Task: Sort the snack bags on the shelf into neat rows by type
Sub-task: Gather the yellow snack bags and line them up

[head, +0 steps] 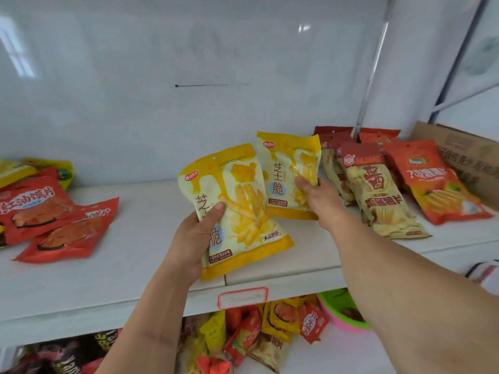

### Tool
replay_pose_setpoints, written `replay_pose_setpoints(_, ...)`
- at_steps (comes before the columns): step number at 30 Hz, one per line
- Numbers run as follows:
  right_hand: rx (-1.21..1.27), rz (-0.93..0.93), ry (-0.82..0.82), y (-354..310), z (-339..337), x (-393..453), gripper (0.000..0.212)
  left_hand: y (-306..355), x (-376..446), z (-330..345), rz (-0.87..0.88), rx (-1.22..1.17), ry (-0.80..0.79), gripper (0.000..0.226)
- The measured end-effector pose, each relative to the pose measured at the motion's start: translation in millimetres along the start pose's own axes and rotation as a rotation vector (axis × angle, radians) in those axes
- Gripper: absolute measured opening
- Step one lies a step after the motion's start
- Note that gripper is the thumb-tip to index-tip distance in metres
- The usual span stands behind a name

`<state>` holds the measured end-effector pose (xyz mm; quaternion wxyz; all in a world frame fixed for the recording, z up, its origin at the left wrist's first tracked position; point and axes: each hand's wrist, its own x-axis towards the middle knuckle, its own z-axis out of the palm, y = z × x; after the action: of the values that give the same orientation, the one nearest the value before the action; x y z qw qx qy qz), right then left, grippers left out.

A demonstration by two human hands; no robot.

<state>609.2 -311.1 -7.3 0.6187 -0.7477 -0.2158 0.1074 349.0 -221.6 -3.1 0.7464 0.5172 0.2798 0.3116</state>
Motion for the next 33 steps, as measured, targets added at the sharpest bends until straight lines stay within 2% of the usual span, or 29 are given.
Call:
replay_pose_setpoints(5,0.047,-0.026,-0.015,3.7,-7.8,26.7,0.027,-0.4,25.8,20.7,-0.005,0.019,-0.037,0.03)
replay_pose_setpoints(11,-0.009,0.006,0.003,10.4,1.4,64.0,0.033,3.5,64.0,27.6,-0.02,0.014,-0.053,0.03)
replay_pose_setpoints(21,-0.13,-0.005,-0.071,27.1,16.3,119.0,0.022,3.8,102.6,39.7,-0.03,0.075,-0.052,0.028)
replay_pose_setpoints(27,-0.196,0.029,-0.043,35.5,24.0,142.5,0.025,-0.4,117.1,53.6,-0.03,0.12,0.015,0.03)
replay_pose_setpoints(33,-0.161,0.058,-0.01,33.8,26.1,149.2,0.038,-11.5,131.3,79.2,-0.029,0.147,0.055,0.031)
